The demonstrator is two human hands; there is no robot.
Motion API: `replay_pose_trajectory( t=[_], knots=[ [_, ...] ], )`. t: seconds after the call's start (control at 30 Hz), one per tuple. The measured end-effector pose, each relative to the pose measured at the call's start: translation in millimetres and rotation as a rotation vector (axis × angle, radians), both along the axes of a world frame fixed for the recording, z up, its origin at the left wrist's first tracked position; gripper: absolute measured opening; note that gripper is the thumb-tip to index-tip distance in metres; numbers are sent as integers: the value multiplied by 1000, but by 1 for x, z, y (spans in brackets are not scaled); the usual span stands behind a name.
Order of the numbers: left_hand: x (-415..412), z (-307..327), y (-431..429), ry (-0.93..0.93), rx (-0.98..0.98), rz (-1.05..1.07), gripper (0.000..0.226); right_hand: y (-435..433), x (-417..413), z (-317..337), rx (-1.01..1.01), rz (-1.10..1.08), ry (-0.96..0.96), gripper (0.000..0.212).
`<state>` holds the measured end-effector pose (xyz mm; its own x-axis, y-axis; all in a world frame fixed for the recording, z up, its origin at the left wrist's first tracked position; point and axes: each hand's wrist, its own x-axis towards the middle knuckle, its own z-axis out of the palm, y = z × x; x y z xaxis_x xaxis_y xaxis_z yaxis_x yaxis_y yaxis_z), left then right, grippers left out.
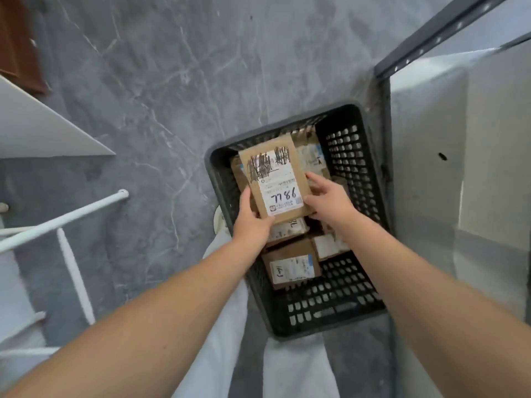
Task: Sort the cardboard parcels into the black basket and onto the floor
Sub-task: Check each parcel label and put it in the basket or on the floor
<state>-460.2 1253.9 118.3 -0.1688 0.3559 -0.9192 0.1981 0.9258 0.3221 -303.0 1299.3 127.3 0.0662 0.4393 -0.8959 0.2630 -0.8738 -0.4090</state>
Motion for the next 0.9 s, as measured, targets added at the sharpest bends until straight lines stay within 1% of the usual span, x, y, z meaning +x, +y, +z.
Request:
replay_pose_trajectory(
  t=[0.1,0.17,0.3,0.33,0.4,0.47,0.57,0.6,0.67,0.8,0.9],
  knots=[
    [-9,-33,9,142,-23,100,77,0,-28,-45,21,28,-31,51],
    [-9,-45,12,209,-50,107,72,-9,-44,-65,18,16,-48,55],
    [6,-50,15,341,-91,-24,71,-17,-64,-82,13,-55,-117,59],
    [13,-50,14,361,-100,-51,70,-17,-65,-86,20,-45,-129,59],
    [28,-47,13,382,-93,-104,61,-13,-64,-88,22,41,-134,60],
    [38,-44,13,360,-55,-167,55,-7,-56,-86,-2,161,-103,61],
    [35,-42,20,296,-51,-230,58,5,-44,-72,-24,412,-97,55],
    [32,-38,25,297,-48,-238,57,9,-40,-66,-13,466,-129,55],
    [25,-24,36,306,-9,-257,55,14,-37,-48,27,501,-175,55],
    [18,32,64,344,163,-346,55,26,-29,8,175,603,-266,55],
    [24,92,88,426,267,-391,55,44,-19,72,365,659,-352,56]
  ],
)
